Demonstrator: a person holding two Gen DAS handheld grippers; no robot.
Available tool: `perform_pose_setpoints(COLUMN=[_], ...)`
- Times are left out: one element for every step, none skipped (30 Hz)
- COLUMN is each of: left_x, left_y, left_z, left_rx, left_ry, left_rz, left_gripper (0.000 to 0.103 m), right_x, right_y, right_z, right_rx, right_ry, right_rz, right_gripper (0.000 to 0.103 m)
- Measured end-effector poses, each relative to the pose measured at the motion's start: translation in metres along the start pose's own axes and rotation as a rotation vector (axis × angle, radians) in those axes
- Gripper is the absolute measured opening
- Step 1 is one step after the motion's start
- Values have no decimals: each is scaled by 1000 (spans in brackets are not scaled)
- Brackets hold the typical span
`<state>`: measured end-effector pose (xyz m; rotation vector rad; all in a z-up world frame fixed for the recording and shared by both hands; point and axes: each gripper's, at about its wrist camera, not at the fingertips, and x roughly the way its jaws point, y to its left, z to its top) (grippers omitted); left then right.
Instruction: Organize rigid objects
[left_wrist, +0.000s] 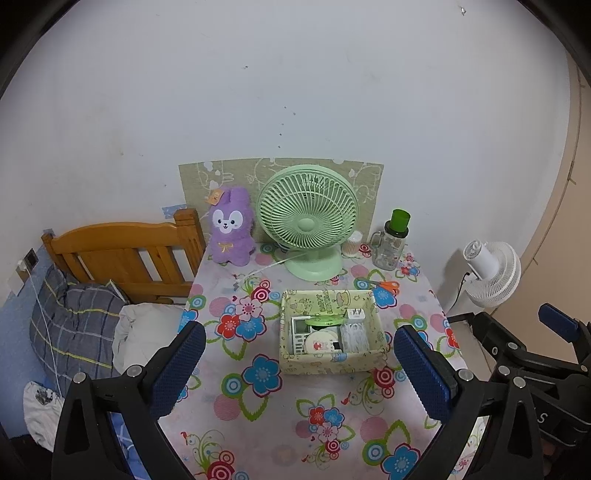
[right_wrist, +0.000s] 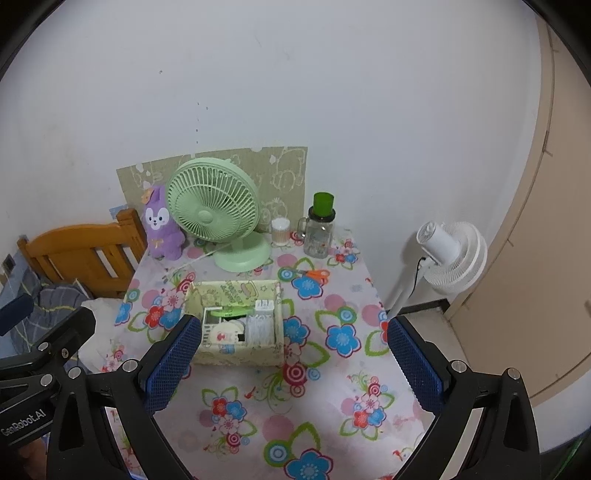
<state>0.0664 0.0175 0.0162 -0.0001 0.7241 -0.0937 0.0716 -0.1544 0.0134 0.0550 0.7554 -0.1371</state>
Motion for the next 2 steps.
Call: perform_pose_setpoints(left_x=[0,1], left_y=[0,1], left_z=[0,0], left_rx=[-2,-6], left_ry=[-1,-2], left_rz=[0,0], left_gripper=[103,103], right_x=[1,1], right_y=[-1,-1], right_z=[1,2], right_rx=[1,1], right_ry=[0,0], right_rz=[2,6], right_gripper=[102,102])
